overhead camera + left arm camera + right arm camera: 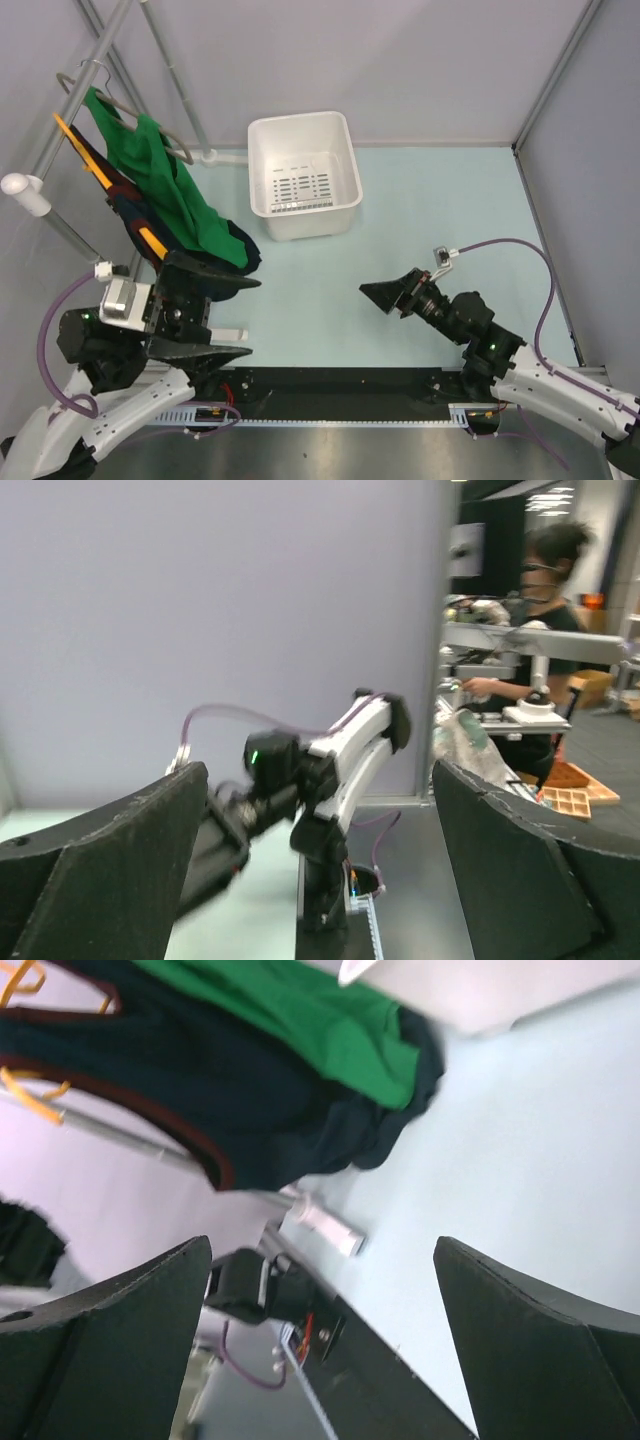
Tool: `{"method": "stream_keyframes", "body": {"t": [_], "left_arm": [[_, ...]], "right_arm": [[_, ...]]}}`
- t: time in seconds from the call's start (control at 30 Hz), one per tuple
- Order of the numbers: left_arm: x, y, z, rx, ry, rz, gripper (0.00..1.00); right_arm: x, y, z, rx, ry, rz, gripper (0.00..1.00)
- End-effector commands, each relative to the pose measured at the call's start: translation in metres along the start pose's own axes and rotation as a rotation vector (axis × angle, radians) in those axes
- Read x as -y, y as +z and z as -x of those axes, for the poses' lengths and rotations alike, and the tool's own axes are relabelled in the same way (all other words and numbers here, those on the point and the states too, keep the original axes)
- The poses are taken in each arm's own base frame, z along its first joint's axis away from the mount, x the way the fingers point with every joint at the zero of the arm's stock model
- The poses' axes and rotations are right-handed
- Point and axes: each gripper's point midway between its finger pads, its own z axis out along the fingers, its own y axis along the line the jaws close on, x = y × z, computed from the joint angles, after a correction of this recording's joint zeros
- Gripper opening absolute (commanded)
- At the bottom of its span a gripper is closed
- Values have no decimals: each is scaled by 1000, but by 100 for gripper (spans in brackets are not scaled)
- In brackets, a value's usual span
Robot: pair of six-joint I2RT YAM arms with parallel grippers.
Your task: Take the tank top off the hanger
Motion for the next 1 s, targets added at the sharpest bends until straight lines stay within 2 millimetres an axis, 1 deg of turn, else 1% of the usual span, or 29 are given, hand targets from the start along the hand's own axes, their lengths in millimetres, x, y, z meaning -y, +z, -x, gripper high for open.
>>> {"method": "stream_keyframes", "body": {"t": [0.0, 0.03, 0.07, 0.1, 0.13, 0.17, 0.2, 0.23, 0.27, 0.3, 0.33, 0.37, 0.4, 0.43, 0.47, 0.5, 0.53, 0.57, 0.6, 0.63, 0.67, 0.7, 0.73, 0.8, 0.83, 0.87, 0.9, 0.93, 0.97], "left_arm": [[-47, -18, -20, -153, -116, 344, 99], [-53, -23, -17, -151, -134, 405, 99], [-57, -33, -27, -202, -188, 474, 99], [-60, -37, -17, -213, -200, 536, 99], [-57, -41, -21, -271, -218, 555, 99], [-57, -48, -29, -349, -205, 562, 99], [-56, -45, -22, -359, -209, 565, 99], [-52, -43, -23, -376, -224, 549, 99], [-48, -42, -22, -384, -233, 527, 99], [-44, -39, -19, -373, -244, 508, 99], [-39, -39, -12, -343, -242, 499, 99], [-37, -38, -6, -318, -246, 498, 99], [-38, -41, 4, -282, -233, 526, 99], [-34, -45, 14, -241, -233, 542, 99], [-35, -50, 20, -214, -231, 576, 99], [-35, -54, 25, -192, -228, 599, 99], [-39, -66, 29, -164, -229, 669, 100], [-40, -72, 33, -148, -228, 705, 99], [-41, -80, 36, -137, -228, 742, 100], [-43, -94, 37, -122, -218, 805, 99], [-42, -101, 40, -110, -207, 827, 99], [-41, -109, 45, -87, -188, 852, 100], [-39, -116, 49, -69, -164, 869, 100], [-26, -129, 63, -3, -131, 861, 99], [-22, -132, 67, 10, -109, 854, 99], [-15, -138, 72, 36, -95, 843, 98], [-13, -141, 74, 45, -90, 843, 98], [-10, -144, 74, 49, -89, 845, 97], [-7, -148, 75, 61, -86, 845, 95]], "right_arm": [[4, 4, 33, 66, -151, -150, 100], [10, 6, 32, 46, -201, -182, 100], [-5, 8, 40, 55, -226, -158, 100], [-8, 11, 42, 50, -250, -160, 100], [-16, 14, 43, 39, -267, -138, 100], [-16, 20, 41, 14, -322, -135, 100], [-35, 25, 49, 24, -337, -97, 100], [-45, 30, 49, 5, -356, -66, 100], [-42, 41, 42, -39, -394, -74, 100], [-69, 48, 51, -30, -413, -25, 100], [-75, 55, 47, -66, -434, -10, 100], [-80, 67, 35, -115, -487, -3, 100], [-105, 75, 42, -102, -512, 35, 100], [-118, 82, 42, -102, -536, 54, 100], [-123, 95, 23, -154, -594, 71, 100], [-155, 102, 34, -118, -610, 111, 100], [-171, 107, 32, -115, -633, 137, 99], [-180, 111, 14, -160, -665, 152, 100], [-179, 126, 2, -178, -734, 129, 100], [-210, 132, 7, -145, -754, 170, 100], [-227, 133, -8, -160, -781, 204, 100], [-221, 148, -23, -177, -849, 179, 100], [-246, 151, -17, -138, -854, 208, 100], [-258, 161, -32, -141, -890, 222, 100], [-254, 175, -47, -158, -928, 212, 100], [-272, 181, -40, -122, -930, 226, 100], [-278, 186, -43, -109, -944, 224, 100], [-268, 203, -59, -127, -978, 203, 99], [-287, 208, -50, -85, -961, 216, 100]]}}
